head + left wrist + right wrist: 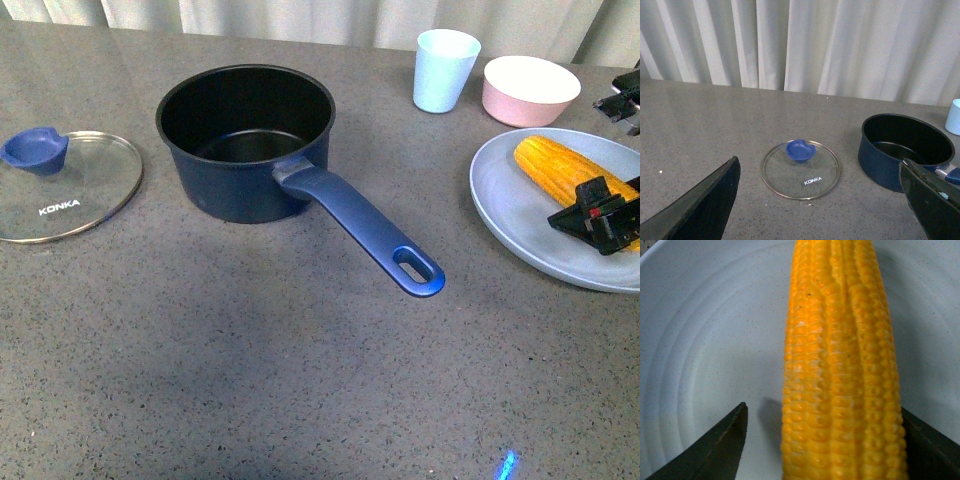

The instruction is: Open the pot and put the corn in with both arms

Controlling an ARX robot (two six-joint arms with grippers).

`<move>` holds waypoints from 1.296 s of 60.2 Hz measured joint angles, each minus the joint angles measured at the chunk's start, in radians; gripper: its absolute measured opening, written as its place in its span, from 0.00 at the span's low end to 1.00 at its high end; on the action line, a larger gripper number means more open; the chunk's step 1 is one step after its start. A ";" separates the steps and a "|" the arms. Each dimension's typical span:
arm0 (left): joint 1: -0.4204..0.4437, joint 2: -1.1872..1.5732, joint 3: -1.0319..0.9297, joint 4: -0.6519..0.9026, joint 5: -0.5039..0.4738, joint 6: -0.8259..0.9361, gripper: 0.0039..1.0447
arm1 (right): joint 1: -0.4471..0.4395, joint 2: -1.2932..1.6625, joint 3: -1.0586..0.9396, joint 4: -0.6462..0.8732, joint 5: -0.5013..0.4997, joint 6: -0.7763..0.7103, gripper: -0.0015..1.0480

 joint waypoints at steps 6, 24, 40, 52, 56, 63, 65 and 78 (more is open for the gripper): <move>0.000 0.000 0.000 0.000 0.000 0.000 0.92 | -0.002 0.000 0.000 -0.002 -0.009 0.011 0.55; 0.000 0.000 0.000 0.000 0.000 0.000 0.92 | -0.031 -0.078 -0.009 -0.028 -0.095 0.060 0.30; 0.000 0.000 0.000 0.000 0.000 0.000 0.92 | 0.143 -0.233 0.055 -0.047 -0.154 0.274 0.22; 0.000 0.000 0.000 0.000 0.000 0.000 0.92 | 0.322 -0.188 0.152 -0.056 -0.115 0.388 0.22; 0.000 0.000 0.000 0.000 0.000 0.000 0.92 | 0.373 -0.158 0.202 -0.060 -0.111 0.420 0.22; 0.000 0.000 0.000 0.000 0.000 0.000 0.92 | 0.447 -0.100 0.285 -0.066 -0.097 0.461 0.22; 0.000 0.000 0.000 0.000 0.000 0.000 0.92 | 0.463 -0.084 0.305 -0.066 -0.093 0.472 0.22; 0.000 0.000 0.000 0.000 0.000 0.000 0.92 | 0.546 0.028 0.427 -0.088 -0.056 0.493 0.22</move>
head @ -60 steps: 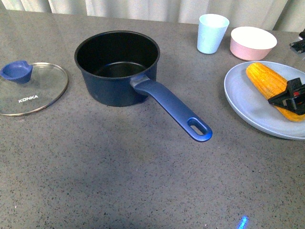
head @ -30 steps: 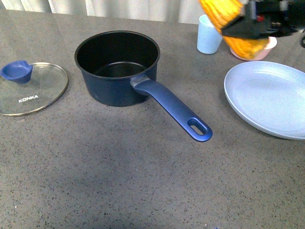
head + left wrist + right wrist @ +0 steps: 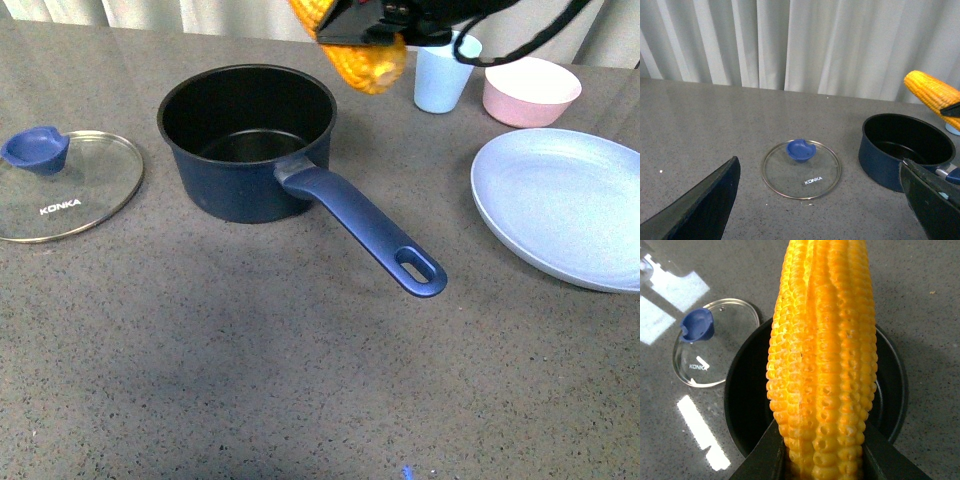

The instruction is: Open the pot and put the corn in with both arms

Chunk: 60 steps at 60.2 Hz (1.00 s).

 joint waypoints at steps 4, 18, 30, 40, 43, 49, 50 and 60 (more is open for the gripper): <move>0.000 0.000 0.000 0.000 0.000 0.000 0.92 | 0.017 0.034 0.039 -0.021 0.014 0.000 0.22; 0.000 0.000 0.000 0.000 0.000 0.000 0.92 | 0.057 0.145 0.192 -0.094 0.064 0.005 0.22; 0.000 0.000 0.000 0.000 0.000 0.000 0.92 | 0.066 0.181 0.245 -0.123 0.092 -0.005 0.22; 0.000 0.000 0.000 0.000 0.000 0.000 0.92 | 0.073 0.195 0.245 -0.126 0.103 -0.011 0.44; 0.000 0.000 0.000 0.000 0.000 0.000 0.92 | 0.074 0.195 0.241 -0.125 0.103 -0.011 0.51; 0.000 0.000 0.000 0.000 0.000 0.000 0.92 | 0.074 0.195 0.230 -0.111 0.106 -0.011 0.66; 0.000 0.000 0.000 0.000 0.000 0.000 0.92 | 0.074 0.195 0.229 -0.109 0.106 -0.011 0.68; 0.000 0.000 0.000 0.000 0.000 0.000 0.92 | 0.069 0.192 0.196 -0.077 0.106 -0.006 0.92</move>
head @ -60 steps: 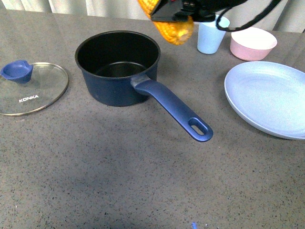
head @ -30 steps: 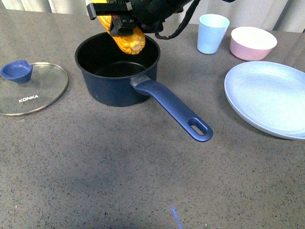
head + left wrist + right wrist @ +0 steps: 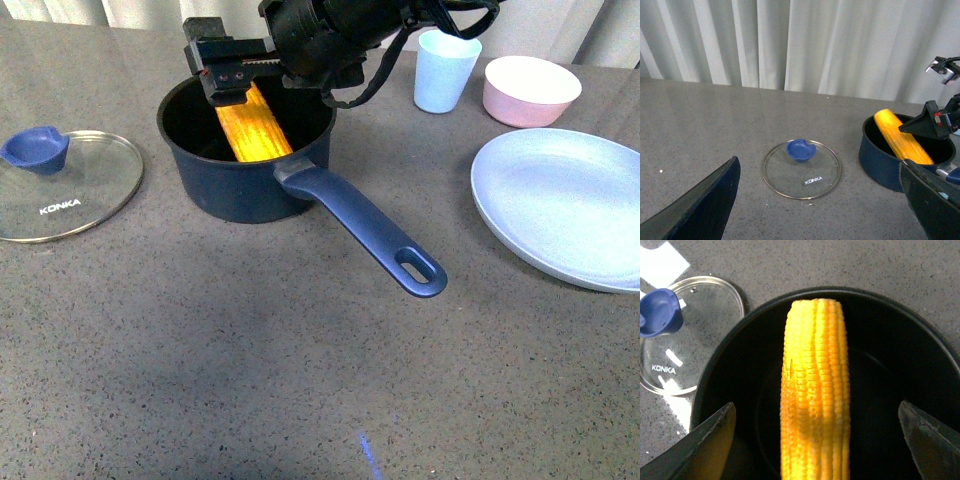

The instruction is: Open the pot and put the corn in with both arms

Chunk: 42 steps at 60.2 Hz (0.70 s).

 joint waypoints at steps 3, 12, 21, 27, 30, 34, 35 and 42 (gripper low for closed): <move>0.000 0.000 0.000 0.000 0.000 0.000 0.92 | -0.004 -0.005 -0.017 0.011 0.000 0.007 0.92; 0.000 0.000 0.000 0.000 0.000 0.000 0.92 | -0.034 -0.076 -0.108 0.071 -0.021 0.035 0.91; 0.000 0.000 0.000 0.000 0.000 0.000 0.92 | -0.091 -0.212 -0.220 0.155 -0.053 0.068 0.91; 0.000 0.000 0.000 0.000 0.000 0.000 0.92 | -0.156 -0.343 -0.327 0.225 -0.057 0.079 0.91; 0.000 0.000 0.000 0.000 0.000 0.000 0.92 | -0.187 -0.396 -0.375 0.252 -0.057 0.079 0.91; 0.000 0.000 0.000 0.000 0.000 0.000 0.92 | -0.244 -0.489 -0.463 0.290 -0.063 0.085 0.91; 0.000 0.000 0.000 0.000 0.000 0.000 0.92 | -0.253 -0.502 -0.476 0.294 -0.065 0.088 0.91; 0.000 0.000 0.000 0.000 0.000 0.000 0.92 | -0.373 -0.682 -0.652 0.340 -0.097 0.109 0.91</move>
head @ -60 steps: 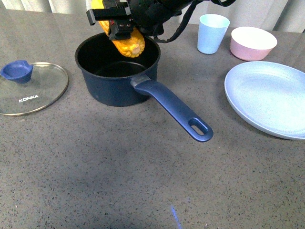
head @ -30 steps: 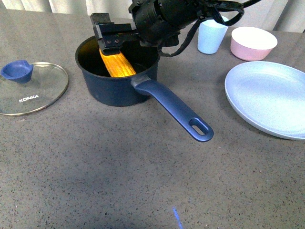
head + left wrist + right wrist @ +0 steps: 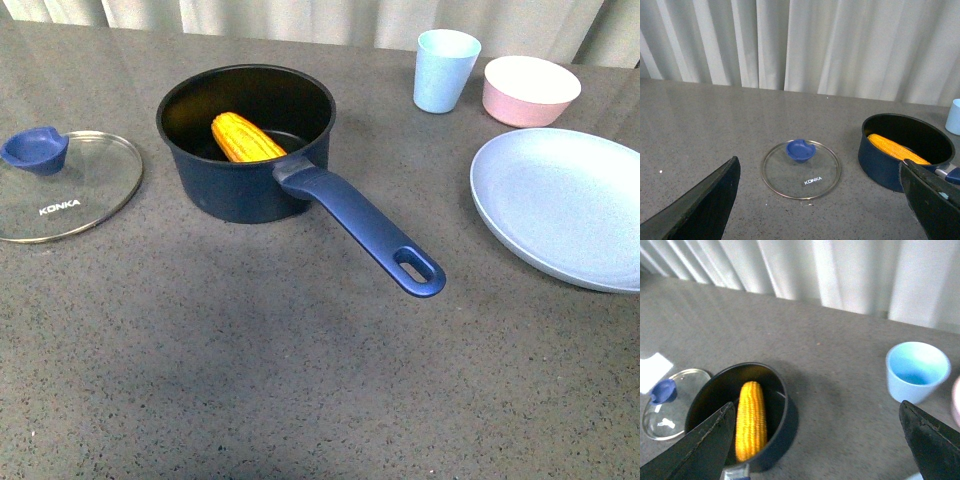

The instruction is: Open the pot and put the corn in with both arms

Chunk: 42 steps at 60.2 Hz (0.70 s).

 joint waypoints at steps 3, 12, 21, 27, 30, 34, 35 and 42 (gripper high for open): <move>0.000 0.000 0.000 0.000 0.000 0.000 0.92 | -0.042 -0.066 -0.056 0.007 -0.017 0.007 0.91; 0.000 0.000 0.000 0.000 0.000 0.000 0.92 | -0.185 -0.273 -0.195 -0.004 -0.084 0.045 0.91; 0.000 0.000 0.000 0.000 0.000 0.000 0.92 | -0.233 -0.412 -0.344 0.167 0.180 -0.040 0.76; 0.000 0.000 0.000 0.000 0.000 0.000 0.92 | -0.185 -0.477 -0.480 0.255 0.315 -0.090 0.56; 0.000 0.000 0.000 0.000 0.000 0.000 0.92 | -0.173 -0.505 -0.539 0.273 0.314 -0.100 0.46; 0.000 0.000 0.000 0.000 0.000 0.000 0.92 | -0.170 -0.546 -0.602 0.290 0.318 -0.109 0.33; 0.000 0.000 0.000 0.000 0.000 0.000 0.92 | -0.170 -0.562 -0.622 0.295 0.319 -0.113 0.28; 0.000 0.000 0.000 0.000 0.000 0.000 0.92 | -0.170 -0.636 -0.706 0.306 0.321 -0.116 0.04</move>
